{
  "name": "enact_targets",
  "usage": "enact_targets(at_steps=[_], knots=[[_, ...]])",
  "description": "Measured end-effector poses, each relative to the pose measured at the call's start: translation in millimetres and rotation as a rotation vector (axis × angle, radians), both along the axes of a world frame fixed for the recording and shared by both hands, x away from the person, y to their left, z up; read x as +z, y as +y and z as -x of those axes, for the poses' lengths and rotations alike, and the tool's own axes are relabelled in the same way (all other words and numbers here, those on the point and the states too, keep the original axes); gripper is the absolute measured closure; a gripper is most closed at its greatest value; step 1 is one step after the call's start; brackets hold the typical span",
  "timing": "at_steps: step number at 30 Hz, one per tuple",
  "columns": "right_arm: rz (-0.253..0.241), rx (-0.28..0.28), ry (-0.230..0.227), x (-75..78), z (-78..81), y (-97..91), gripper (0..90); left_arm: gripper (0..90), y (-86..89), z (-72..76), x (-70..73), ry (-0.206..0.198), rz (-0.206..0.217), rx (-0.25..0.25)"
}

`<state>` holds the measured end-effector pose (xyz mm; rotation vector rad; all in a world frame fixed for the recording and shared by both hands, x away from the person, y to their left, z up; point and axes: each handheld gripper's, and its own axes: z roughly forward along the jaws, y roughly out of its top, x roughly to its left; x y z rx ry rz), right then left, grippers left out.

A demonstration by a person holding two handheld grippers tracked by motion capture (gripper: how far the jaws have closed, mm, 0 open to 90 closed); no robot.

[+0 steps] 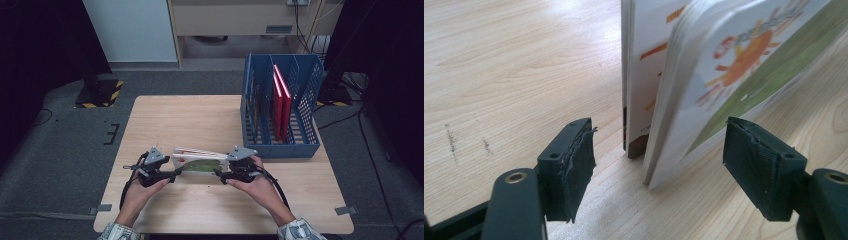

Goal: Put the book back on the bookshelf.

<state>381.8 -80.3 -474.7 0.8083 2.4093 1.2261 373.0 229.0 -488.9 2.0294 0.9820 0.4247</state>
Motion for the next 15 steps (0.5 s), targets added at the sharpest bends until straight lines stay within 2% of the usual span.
enact_targets(at_steps=[4, 10, 15], knots=[[-0.008, 0.011, 0.015, 1.0, -4.0, 0.2, 24.9, 29.4, -1.1, 0.3, -0.1, -0.002, -0.008, 0.001], [-0.003, 0.04, 0.024, 2.2, -2.6, 3.2, 36.4, 31.2, 1.7, -1.5, -0.7, -0.005, -0.014, 0.024], [-0.003, 0.049, 0.029, 3.5, 0.6, 5.0, 37.9, 31.0, 3.9, -5.3, -2.1, -0.001, -0.016, 0.043]])
